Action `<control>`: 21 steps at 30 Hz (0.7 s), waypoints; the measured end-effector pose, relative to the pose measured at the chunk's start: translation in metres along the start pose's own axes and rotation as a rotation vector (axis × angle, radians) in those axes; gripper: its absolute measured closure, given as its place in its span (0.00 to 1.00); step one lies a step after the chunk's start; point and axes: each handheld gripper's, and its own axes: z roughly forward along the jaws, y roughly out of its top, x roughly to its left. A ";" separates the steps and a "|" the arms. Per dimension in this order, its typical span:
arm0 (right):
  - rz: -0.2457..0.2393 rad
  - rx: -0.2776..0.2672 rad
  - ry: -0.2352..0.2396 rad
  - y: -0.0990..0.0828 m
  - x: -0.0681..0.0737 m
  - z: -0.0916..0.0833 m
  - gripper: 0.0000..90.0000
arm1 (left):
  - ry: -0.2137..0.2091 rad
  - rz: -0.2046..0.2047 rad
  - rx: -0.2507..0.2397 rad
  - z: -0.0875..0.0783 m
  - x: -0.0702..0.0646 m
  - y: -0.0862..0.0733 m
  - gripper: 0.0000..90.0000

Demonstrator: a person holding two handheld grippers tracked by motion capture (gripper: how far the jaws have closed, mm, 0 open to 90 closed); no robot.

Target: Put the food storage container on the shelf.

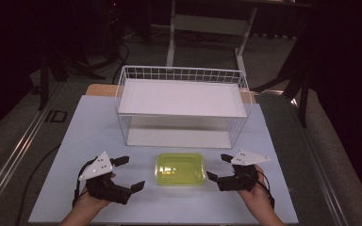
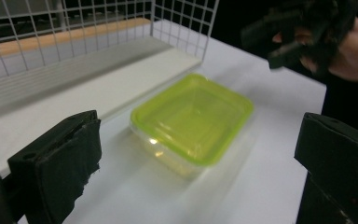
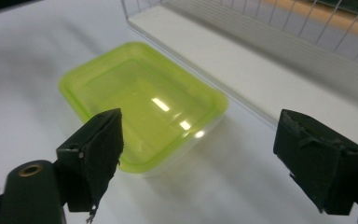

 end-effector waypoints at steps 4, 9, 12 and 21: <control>0.025 -0.032 0.041 0.006 0.002 0.005 0.20 | -0.007 -0.061 0.037 0.015 0.006 0.007 0.01; 0.035 0.026 -0.006 0.015 0.009 0.014 0.15 | -0.017 -0.072 0.132 0.039 0.005 0.012 0.02; 0.109 0.057 0.003 0.017 0.006 0.021 0.13 | -0.033 -0.111 0.179 0.052 0.005 0.013 0.01; 0.333 0.122 -0.004 0.015 -0.008 0.036 0.17 | -0.060 -0.284 0.250 0.074 0.013 0.009 0.04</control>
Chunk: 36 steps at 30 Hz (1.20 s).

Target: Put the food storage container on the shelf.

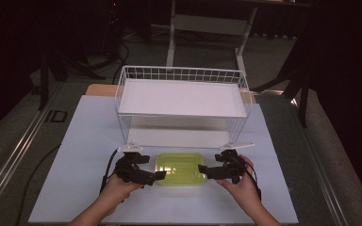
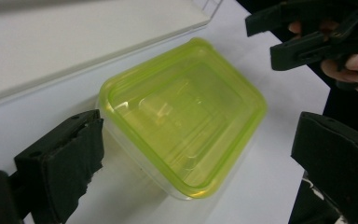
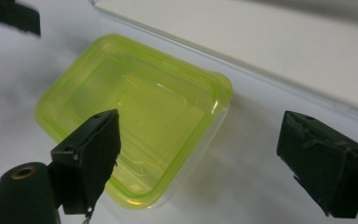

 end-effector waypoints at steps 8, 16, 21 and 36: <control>0.226 0.067 0.066 -0.003 -0.014 0.010 0.30 | 0.032 -0.187 0.065 0.012 0.022 -0.009 0.13; 0.313 0.116 0.079 -0.010 -0.018 0.022 0.50 | 0.056 -0.316 0.115 0.022 0.032 -0.014 0.37; 0.320 0.143 0.077 -0.011 -0.017 0.027 0.68 | 0.014 -0.330 0.116 0.025 0.032 -0.015 0.62; 0.280 0.114 0.034 -0.013 -0.003 0.022 0.82 | 0.084 -0.293 0.094 0.023 0.013 -0.015 0.81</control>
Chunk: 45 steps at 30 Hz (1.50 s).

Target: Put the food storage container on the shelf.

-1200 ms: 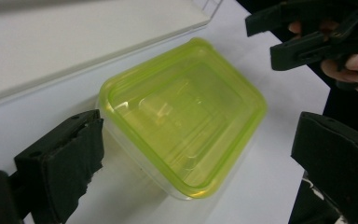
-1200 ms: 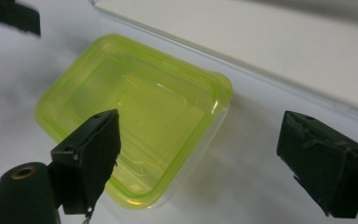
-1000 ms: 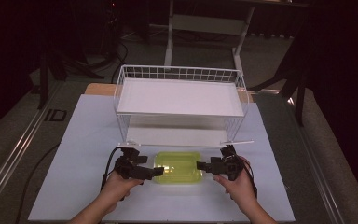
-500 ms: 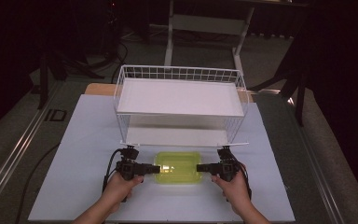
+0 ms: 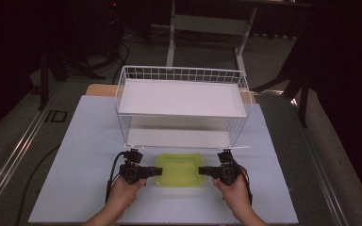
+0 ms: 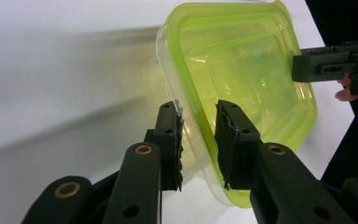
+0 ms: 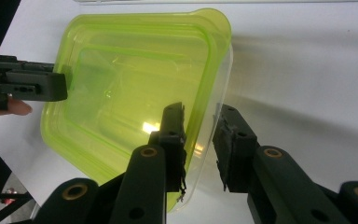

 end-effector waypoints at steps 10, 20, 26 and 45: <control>0.008 -0.010 0.002 -0.008 0.005 -0.006 0.86 | 0.031 0.006 -0.005 -0.005 -0.011 -0.006 0.85; -0.012 -0.024 -0.014 -0.013 0.012 -0.012 0.88 | 0.060 0.021 -0.002 -0.009 -0.021 -0.007 0.88; -0.007 -0.057 -0.007 -0.002 0.012 -0.018 0.88 | 0.044 0.016 -0.058 -0.015 -0.022 0.007 0.90; -0.005 -0.176 -0.057 0.054 0.004 -0.014 0.88 | 0.028 0.036 -0.215 -0.005 -0.009 0.052 0.90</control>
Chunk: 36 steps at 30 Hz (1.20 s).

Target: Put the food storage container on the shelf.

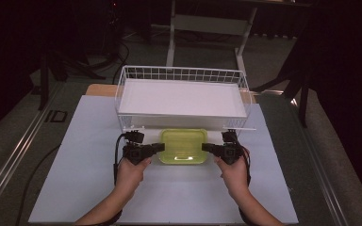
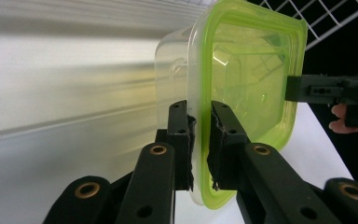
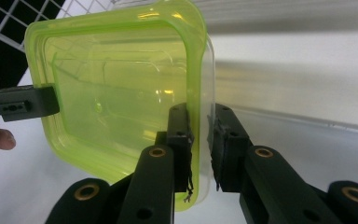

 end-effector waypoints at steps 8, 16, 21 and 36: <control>0.021 -0.007 -0.016 0.006 -0.007 0.018 0.88 | -0.013 0.000 -0.027 0.012 0.017 0.005 0.90; 0.012 -0.026 -0.022 0.012 -0.008 0.031 0.88 | -0.017 -0.007 -0.058 0.019 0.033 0.006 0.90; 0.023 -0.027 -0.038 0.013 -0.009 0.040 0.88 | -0.012 -0.012 -0.056 0.025 0.041 0.008 0.90; 0.006 -0.094 -0.081 0.015 -0.014 0.050 0.84 | 0.017 0.018 -0.129 0.043 0.048 0.009 0.77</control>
